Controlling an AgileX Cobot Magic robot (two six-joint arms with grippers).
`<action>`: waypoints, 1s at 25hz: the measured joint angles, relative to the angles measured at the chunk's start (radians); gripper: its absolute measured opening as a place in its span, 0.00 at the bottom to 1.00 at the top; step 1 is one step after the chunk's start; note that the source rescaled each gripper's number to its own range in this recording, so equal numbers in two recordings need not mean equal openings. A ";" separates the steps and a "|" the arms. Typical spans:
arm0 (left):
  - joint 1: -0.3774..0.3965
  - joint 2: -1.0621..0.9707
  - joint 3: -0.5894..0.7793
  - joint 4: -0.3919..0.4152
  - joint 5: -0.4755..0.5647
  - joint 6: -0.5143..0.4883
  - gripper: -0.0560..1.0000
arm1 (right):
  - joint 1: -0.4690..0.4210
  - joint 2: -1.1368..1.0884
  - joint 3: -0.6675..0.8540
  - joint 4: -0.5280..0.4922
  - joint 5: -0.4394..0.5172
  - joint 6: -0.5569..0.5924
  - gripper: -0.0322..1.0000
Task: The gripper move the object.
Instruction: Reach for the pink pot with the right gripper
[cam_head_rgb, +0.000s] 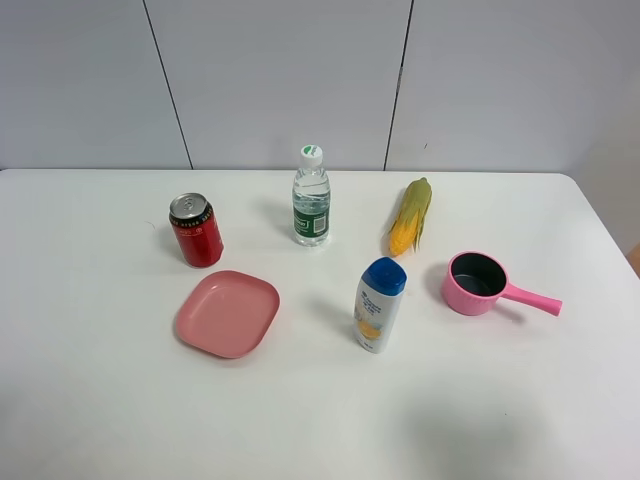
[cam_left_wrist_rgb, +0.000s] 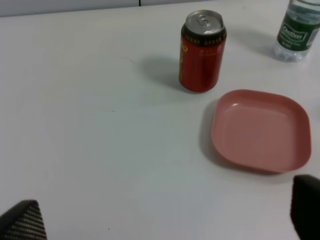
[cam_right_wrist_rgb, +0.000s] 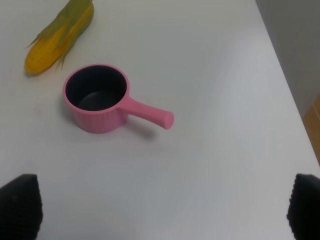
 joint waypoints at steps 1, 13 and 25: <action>0.000 0.000 0.000 0.000 0.000 0.000 1.00 | 0.000 0.000 0.000 0.000 0.000 0.000 1.00; 0.000 0.000 0.000 0.000 0.000 0.000 1.00 | 0.000 0.000 0.000 0.000 0.000 0.000 1.00; 0.000 0.000 0.000 0.000 0.000 0.000 1.00 | 0.000 0.122 -0.032 0.000 0.037 -0.014 0.95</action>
